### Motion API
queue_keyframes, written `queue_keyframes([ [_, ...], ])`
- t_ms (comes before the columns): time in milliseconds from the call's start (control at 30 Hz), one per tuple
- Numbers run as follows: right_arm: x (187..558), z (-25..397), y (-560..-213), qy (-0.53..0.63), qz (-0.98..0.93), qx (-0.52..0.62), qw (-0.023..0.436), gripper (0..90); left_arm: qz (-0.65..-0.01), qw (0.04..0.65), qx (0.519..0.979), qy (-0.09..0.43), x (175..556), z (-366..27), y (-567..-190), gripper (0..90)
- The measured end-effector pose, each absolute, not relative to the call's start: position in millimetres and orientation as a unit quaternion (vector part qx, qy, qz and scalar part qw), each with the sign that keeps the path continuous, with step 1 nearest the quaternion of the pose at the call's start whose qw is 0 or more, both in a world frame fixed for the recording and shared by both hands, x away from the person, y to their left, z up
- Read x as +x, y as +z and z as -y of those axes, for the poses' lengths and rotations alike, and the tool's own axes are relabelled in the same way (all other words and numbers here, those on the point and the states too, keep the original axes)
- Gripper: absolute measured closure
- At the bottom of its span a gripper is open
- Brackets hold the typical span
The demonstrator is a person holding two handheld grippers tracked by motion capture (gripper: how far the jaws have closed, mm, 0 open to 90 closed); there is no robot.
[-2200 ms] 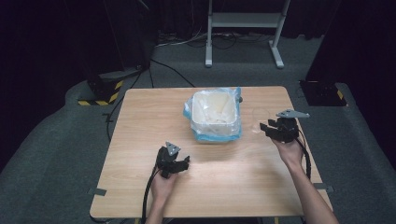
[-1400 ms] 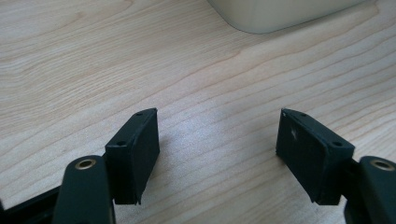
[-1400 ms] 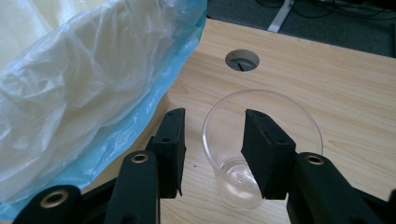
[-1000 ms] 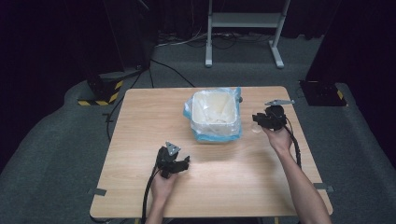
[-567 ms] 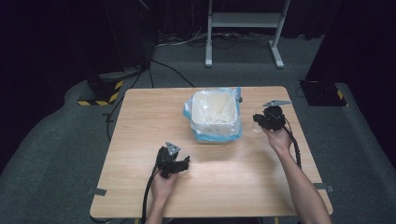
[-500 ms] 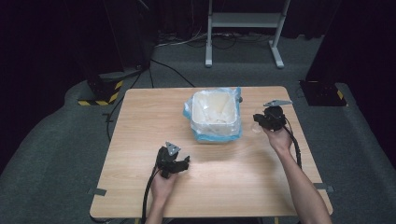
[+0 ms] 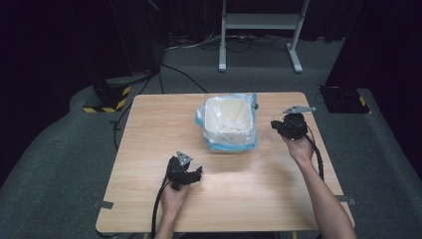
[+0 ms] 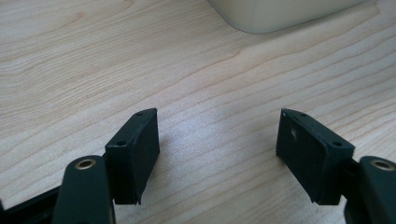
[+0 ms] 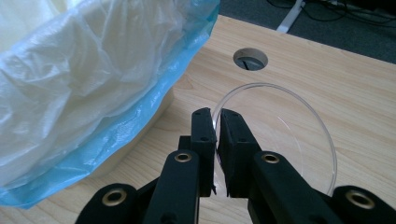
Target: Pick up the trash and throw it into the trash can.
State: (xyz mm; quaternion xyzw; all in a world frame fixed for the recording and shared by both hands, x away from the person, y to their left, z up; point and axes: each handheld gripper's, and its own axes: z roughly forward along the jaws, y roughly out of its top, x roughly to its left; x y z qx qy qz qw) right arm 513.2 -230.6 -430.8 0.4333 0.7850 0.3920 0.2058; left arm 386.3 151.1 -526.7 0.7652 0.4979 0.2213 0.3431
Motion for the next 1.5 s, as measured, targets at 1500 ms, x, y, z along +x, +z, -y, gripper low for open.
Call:
queue_keyframes([
  [1500,485.9,222.9,-356.1,0.441,-0.785,0.378,0.215,84.3,-0.497,0.343,0.766,0.221,386.3,-151.2,-526.6,29.7],
])
